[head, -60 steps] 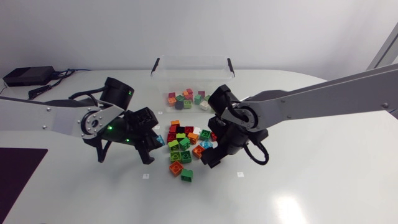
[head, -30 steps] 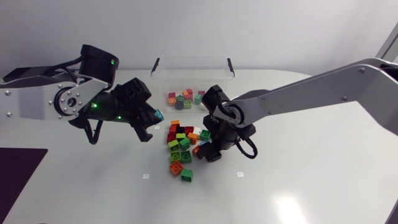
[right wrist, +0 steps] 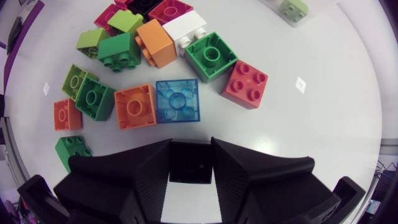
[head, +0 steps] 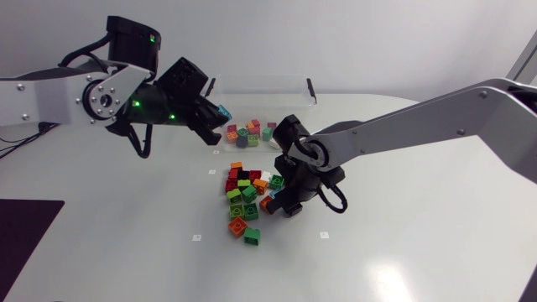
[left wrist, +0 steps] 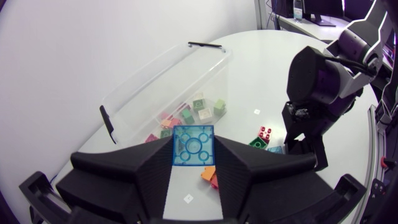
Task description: Place the duplo bricks in the container
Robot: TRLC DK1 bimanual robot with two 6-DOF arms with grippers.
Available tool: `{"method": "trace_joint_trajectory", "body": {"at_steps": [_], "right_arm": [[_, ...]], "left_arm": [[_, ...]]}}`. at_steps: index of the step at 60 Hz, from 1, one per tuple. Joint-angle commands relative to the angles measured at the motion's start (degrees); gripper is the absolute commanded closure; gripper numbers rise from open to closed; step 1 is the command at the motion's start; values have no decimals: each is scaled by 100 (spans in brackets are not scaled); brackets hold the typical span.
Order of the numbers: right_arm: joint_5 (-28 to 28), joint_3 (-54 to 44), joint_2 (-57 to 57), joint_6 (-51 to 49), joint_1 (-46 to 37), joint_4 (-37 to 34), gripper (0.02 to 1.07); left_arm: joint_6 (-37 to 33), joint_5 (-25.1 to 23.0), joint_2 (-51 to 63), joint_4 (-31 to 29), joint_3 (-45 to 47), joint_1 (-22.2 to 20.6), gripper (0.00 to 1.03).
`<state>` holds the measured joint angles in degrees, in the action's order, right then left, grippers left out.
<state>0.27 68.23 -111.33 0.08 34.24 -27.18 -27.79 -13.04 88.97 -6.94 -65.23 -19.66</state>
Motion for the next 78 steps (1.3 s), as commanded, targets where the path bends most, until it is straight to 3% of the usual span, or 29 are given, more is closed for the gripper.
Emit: {"method": "trace_joint_trajectory", "body": {"at_steps": [1, 23, 55, 59, 62, 65, 78], "right_arm": [[34, -125, 349, -122, -119, -121, 80], [-71, 411, 1096, -271, -541, -587, 80], [-317, 1624, 999, -236, -849, -666, 80], [-317, 1773, 929, -236, -866, -666, 80], [-326, 1922, 858, -227, -875, -648, 80], [-326, 2072, 788, -210, -875, -640, 80], [-344, 2643, 489, -122, -875, -516, 80]], "left_arm": [[292, -23, 332, 123, -420, 24, 75], [705, 65, 1606, 457, -1624, 112, 74], [1065, 390, 2951, 571, -3171, 270, 73], [1083, 416, 3047, 545, -3285, 270, 52], [1056, 495, 3056, 501, -3303, 235, 19], [1021, 522, 3039, 483, -3259, 217, 5], [793, 530, 2362, 448, -2573, 208, 4]]}}
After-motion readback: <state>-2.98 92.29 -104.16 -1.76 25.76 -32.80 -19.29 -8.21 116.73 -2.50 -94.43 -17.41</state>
